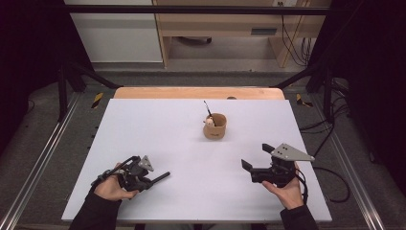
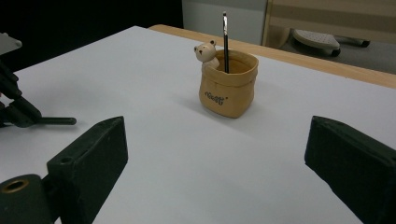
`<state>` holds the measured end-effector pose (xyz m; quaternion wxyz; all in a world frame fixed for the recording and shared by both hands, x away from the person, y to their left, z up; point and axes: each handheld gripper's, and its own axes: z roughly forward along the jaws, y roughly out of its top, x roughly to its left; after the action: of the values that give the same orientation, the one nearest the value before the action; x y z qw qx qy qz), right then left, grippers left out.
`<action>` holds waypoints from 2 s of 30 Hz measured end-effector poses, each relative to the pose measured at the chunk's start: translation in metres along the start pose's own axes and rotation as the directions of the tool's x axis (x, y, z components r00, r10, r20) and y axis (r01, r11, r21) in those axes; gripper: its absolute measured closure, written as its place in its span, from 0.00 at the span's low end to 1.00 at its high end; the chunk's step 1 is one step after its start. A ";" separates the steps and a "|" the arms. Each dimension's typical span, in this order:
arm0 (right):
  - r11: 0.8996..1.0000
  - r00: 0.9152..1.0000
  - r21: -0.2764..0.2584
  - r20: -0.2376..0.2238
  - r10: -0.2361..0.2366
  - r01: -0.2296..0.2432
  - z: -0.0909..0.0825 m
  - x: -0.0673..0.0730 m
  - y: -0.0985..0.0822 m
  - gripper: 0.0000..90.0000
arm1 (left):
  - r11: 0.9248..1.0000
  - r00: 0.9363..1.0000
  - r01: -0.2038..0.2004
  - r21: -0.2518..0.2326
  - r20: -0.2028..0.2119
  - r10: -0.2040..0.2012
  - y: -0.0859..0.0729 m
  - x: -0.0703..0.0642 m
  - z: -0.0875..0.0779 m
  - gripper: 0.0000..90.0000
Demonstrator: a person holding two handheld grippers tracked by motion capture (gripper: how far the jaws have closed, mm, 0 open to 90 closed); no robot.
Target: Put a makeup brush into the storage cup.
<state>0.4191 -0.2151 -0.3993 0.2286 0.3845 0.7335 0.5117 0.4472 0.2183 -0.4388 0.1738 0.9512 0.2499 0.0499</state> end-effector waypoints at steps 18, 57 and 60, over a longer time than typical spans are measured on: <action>0.996 0.997 0.026 -0.009 -0.080 0.080 0.001 0.011 0.023 0.08 | 0.989 0.998 -0.068 -0.132 -0.004 0.068 0.022 -0.012 -0.040 0.87; 0.928 0.939 0.152 -0.113 -0.324 0.339 0.023 0.064 0.060 0.09 | 0.962 0.977 -0.198 -0.188 0.041 0.209 0.083 -0.029 -0.069 0.87; 0.920 0.932 0.163 -0.125 -0.340 0.357 0.026 0.068 0.060 0.09 | 0.962 0.976 -0.203 -0.183 0.044 0.214 0.086 -0.029 -0.069 0.87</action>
<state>0.4171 -0.1355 -0.3491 0.2450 0.2425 0.8441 0.4108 0.4487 0.1544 -0.3442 0.2595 0.9541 0.1371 0.0600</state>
